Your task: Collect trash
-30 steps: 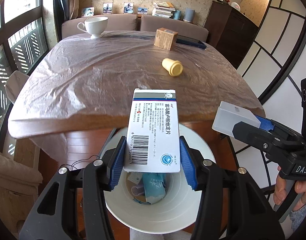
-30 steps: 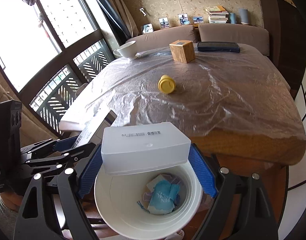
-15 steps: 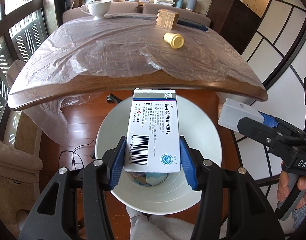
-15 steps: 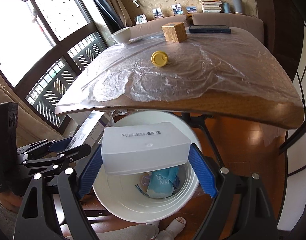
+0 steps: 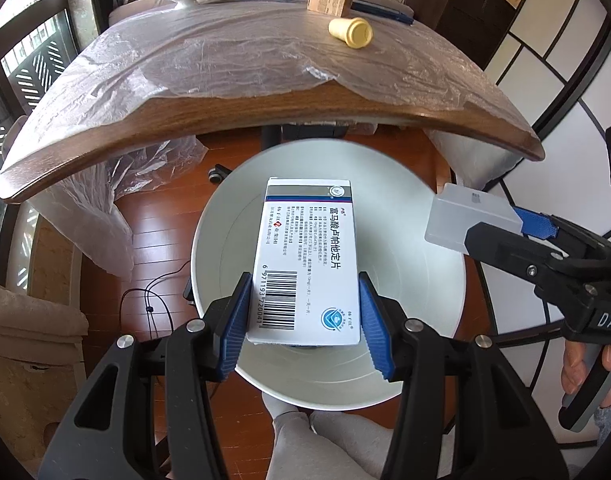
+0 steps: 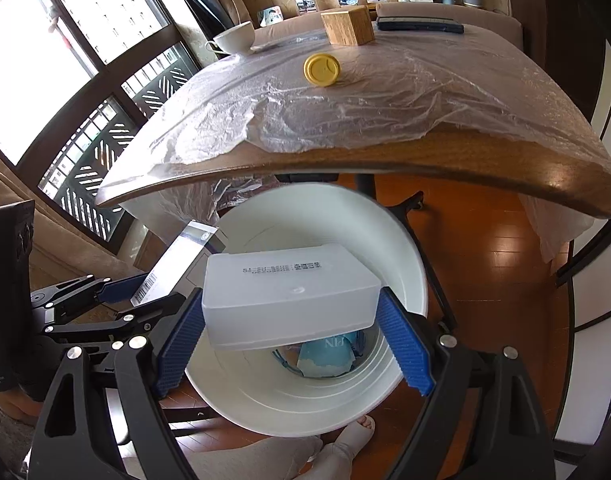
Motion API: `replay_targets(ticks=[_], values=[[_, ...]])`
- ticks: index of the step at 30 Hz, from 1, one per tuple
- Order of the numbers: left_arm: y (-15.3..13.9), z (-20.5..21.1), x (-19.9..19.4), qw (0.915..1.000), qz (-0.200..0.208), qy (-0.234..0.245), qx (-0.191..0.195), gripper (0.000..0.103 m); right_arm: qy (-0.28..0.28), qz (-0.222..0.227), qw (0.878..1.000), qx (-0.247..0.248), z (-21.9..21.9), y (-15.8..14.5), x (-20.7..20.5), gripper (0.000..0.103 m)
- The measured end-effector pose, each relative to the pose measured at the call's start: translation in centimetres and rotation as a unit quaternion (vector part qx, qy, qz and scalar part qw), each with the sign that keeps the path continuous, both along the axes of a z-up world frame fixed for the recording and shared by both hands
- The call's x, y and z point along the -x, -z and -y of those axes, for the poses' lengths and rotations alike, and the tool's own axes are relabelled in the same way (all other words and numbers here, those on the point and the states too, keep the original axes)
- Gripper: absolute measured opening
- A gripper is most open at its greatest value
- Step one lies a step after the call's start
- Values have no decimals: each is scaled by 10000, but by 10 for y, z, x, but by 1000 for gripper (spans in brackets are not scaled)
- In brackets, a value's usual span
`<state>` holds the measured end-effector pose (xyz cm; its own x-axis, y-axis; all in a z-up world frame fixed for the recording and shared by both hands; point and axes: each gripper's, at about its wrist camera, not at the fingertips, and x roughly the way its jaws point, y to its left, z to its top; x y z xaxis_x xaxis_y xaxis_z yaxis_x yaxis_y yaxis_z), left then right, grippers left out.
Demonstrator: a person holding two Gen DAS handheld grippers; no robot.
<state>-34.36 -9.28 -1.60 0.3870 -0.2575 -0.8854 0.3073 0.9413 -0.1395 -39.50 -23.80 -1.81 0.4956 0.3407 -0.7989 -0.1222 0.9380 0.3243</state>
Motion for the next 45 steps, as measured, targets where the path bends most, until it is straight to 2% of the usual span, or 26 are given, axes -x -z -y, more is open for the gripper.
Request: replay_targets(ticks=[17,28,29,31,32,38,41,42,43,45], values=[[41,3,-14,9984,-399,240,-334,52,-26,-535,9982,262,-4,47,-10,83],[54,3,-20,9968,-554,324,-485,53,-174,-688,9965,435,-14,59,-13,83],[54,2,-20,9967,-575,342,-460,54,-167,-663,9967,434,-13,58,-13,84],[53,2,-22,9968,-574,328,-458,67,-125,-629,9968,470,-13,54,-14,88],[52,1,-22,9970,-547,318,-455,67,-88,-595,9969,503,-13,52,-14,91],[43,1,-23,9974,-430,350,-458,67,87,-371,9980,507,-5,34,-15,92],[31,1,-21,9983,-316,372,-316,67,141,-116,9979,619,-2,14,-14,93],[25,2,-20,9986,-255,378,-251,71,164,29,9978,648,1,4,-14,93],[19,3,-20,9989,-190,373,-210,81,185,168,9975,660,4,-6,-13,95],[1,6,-18,9994,89,313,-99,86,253,460,9963,677,10,-27,-14,97]])
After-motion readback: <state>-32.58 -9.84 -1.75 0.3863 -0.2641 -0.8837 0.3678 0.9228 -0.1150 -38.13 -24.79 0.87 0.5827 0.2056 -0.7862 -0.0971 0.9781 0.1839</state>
